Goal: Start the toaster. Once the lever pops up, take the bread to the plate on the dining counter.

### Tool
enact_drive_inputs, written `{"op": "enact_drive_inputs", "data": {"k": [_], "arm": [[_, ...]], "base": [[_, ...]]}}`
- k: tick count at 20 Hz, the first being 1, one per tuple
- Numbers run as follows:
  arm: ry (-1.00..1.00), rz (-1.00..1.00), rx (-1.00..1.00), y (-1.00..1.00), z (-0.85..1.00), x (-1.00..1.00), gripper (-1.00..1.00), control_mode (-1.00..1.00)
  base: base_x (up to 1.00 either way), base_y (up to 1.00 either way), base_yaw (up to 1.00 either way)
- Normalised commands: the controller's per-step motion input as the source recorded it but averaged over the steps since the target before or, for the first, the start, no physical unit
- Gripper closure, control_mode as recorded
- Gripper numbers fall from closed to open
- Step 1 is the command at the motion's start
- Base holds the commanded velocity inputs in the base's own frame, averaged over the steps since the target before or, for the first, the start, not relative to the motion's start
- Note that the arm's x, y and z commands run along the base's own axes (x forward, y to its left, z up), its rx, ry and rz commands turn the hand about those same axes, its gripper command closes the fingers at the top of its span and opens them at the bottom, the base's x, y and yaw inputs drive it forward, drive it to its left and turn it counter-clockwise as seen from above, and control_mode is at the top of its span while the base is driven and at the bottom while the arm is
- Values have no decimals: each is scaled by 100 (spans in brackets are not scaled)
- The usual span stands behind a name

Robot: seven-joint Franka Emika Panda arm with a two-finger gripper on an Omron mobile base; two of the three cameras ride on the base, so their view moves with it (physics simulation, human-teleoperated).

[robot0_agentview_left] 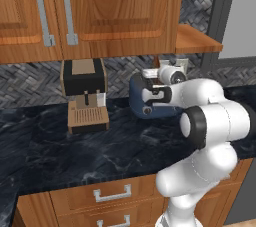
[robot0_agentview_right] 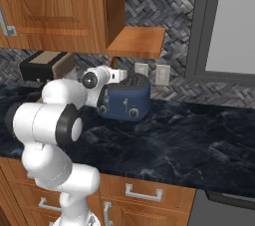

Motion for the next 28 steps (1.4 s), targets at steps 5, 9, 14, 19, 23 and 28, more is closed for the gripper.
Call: {"op": "enact_drive_inputs", "data": {"k": [5, 9, 14, 19, 23, 28], "arm": [[0, 0, 0, 0, 36, -50, 100, -100], [2, 0, 0, 0, 37, -63, 100, -100], [16, 0, 0, 0, 27, -75, 100, -100], [20, 0, 0, -8, 15, -77, 100, -100], [23, 0, 0, -1, 23, -73, 100, -100], [24, 0, 0, 0, 14, -78, 100, -100]], "base": [[0, 0, 0], [0, 0, 0], [0, 0, 0], [0, 0, 0], [0, 0, 0], [0, 0, 0]]}}
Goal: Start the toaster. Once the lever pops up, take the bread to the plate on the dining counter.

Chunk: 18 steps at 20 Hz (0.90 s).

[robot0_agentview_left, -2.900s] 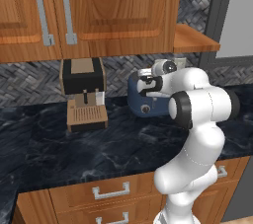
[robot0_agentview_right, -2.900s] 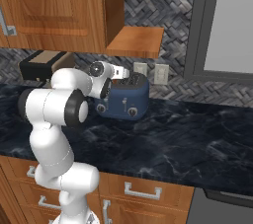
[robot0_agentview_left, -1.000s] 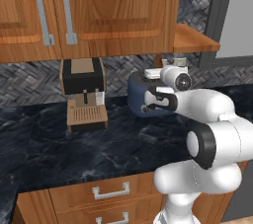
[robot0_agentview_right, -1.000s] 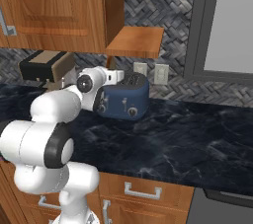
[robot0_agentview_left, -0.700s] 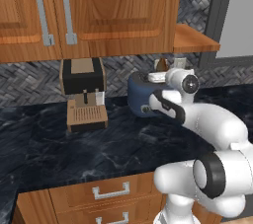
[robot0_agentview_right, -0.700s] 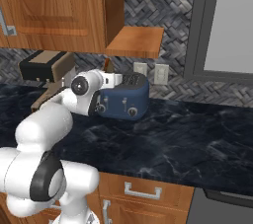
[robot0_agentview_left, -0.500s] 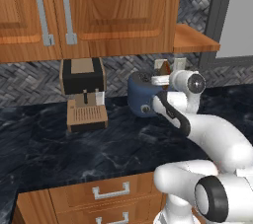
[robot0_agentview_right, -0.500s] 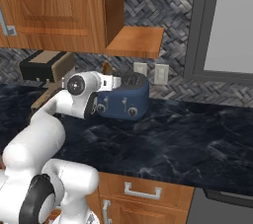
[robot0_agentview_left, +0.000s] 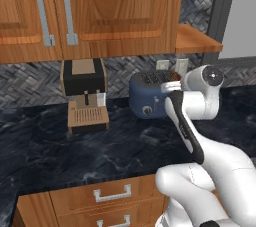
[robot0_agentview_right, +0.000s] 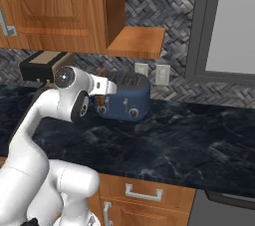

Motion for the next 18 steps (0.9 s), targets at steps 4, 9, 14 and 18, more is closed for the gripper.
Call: {"op": "enact_drive_inputs", "data": {"k": [4, 9, 14, 18], "arm": [[20, 0, 0, 0, 7, -72, 100, -100], [12, 0, 0, 0, 0, -58, 100, -100], [9, 0, 0, 0, 1, -49, 100, -100], [5, 0, 0, 0, 1, -39, 100, -100]], "base": [[0, 0, 0], [0, 0, 0], [0, 0, 0], [0, 0, 0]]}}
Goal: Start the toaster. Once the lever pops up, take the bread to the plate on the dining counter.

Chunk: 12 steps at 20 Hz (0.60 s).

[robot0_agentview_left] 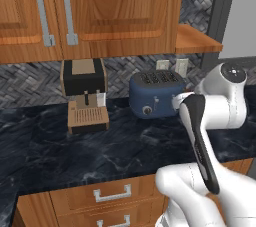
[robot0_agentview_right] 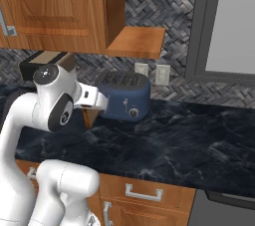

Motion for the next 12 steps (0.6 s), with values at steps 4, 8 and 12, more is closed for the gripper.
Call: {"op": "enact_drive_inputs", "data": {"k": [4, 8, 12], "arm": [[6, 0, 0, 0, 3, -35, 100, -100], [3, 0, 0, 0, 2, -36, 100, -100], [1, 0, 0, 0, 4, -35, 100, -100]], "base": [[0, 0, 0], [0, 0, 0], [0, 0, 0]]}}
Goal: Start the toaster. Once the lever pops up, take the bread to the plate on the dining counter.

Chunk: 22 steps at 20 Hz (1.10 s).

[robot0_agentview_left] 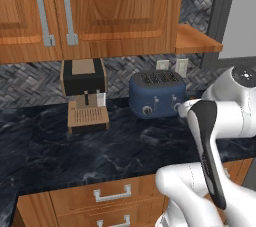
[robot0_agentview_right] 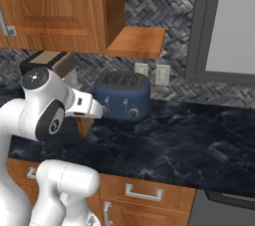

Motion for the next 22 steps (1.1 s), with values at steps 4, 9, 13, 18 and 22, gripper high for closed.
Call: {"op": "enact_drive_inputs", "data": {"k": [4, 9, 13, 18, 22], "arm": [[1, 0, 0, 0, 8, -29, 100, -100], [1, 0, 0, 0, 7, -28, 100, -100], [0, 0, 0, 0, 12, -29, 100, -100], [0, 0, 0, 0, 13, -26, 100, -100], [0, 0, 0, 0, 20, -15, 100, -100]], "base": [[0, 0, 0], [0, 0, 0], [0, 0, 0], [0, 0, 0], [0, 0, 0]]}}
